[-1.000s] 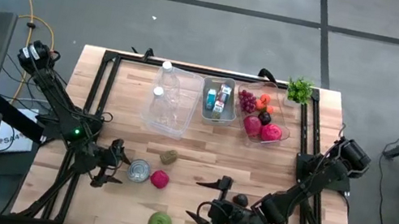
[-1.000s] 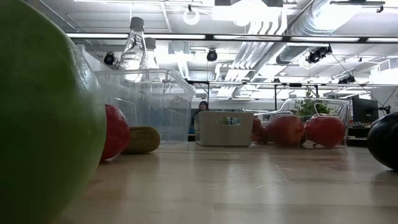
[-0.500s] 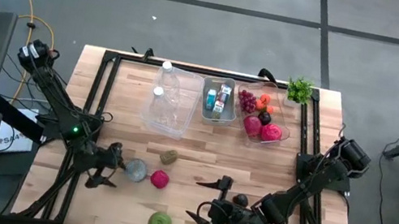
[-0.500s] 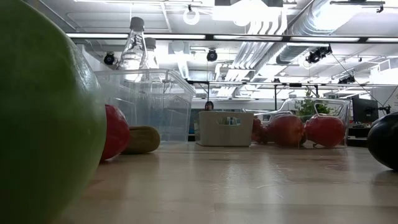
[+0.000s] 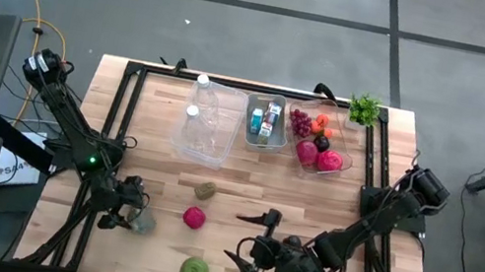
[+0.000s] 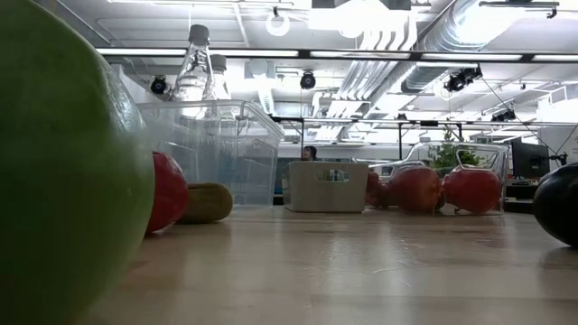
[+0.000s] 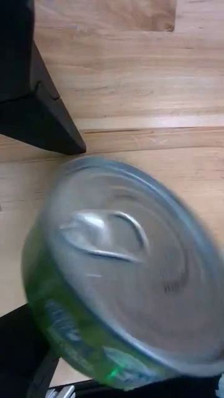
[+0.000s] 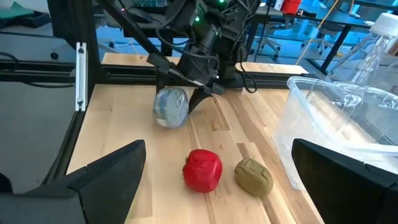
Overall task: Pick & Place Food Item
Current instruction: Put the green canned tuna into the white bin
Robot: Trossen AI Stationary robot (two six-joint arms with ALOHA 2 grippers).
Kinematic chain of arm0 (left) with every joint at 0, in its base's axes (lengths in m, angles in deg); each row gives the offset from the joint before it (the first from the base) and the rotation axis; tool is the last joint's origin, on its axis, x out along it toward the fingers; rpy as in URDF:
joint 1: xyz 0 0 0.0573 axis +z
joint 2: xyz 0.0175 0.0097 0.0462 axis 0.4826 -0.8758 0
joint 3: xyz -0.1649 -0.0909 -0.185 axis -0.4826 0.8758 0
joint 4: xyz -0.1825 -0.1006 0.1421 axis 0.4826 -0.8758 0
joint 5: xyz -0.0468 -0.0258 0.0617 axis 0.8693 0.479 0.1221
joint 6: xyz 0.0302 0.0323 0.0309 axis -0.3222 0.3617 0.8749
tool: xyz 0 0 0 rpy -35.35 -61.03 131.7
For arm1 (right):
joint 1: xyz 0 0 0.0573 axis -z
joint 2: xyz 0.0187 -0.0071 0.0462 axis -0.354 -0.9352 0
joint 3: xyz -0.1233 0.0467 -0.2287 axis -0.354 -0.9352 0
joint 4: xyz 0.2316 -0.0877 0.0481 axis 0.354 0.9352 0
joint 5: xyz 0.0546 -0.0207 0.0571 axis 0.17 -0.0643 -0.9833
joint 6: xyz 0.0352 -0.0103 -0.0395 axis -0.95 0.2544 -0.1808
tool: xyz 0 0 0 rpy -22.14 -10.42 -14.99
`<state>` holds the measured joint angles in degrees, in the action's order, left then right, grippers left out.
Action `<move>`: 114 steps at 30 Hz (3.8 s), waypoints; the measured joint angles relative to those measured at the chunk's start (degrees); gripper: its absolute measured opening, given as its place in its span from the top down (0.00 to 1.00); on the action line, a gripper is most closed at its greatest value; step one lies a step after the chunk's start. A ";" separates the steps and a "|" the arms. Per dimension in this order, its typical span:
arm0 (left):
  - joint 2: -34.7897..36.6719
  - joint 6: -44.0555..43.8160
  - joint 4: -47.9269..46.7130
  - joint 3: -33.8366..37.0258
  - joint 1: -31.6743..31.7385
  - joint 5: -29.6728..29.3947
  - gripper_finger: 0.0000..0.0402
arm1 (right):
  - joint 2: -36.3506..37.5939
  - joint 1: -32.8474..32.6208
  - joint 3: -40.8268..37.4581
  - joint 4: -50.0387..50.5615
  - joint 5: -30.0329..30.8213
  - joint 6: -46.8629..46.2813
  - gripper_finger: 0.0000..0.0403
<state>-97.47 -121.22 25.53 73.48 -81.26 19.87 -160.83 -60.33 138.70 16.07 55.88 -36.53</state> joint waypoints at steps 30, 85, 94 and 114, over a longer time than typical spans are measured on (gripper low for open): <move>0.06 1.15 0.40 0.00 2.69 -0.97 0.11 | -1.02 1.05 0.00 -1.35 -2.68 0.18 0.02; 5.16 5.27 10.51 -1.27 -4.52 -21.32 0.11 | -0.93 1.03 0.00 -0.71 -5.48 -1.26 0.02; 5.11 12.72 12.51 -1.27 -4.50 -28.85 0.11 | -0.93 1.03 0.00 -0.01 -5.48 -0.89 0.02; 0.74 30.70 34.04 -1.25 1.69 -35.09 0.11 | -0.93 1.03 0.00 0.45 -5.48 -1.07 0.02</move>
<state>-96.73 -90.52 59.56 72.23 -79.57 -15.22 -161.76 -59.30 138.70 16.52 50.40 -37.60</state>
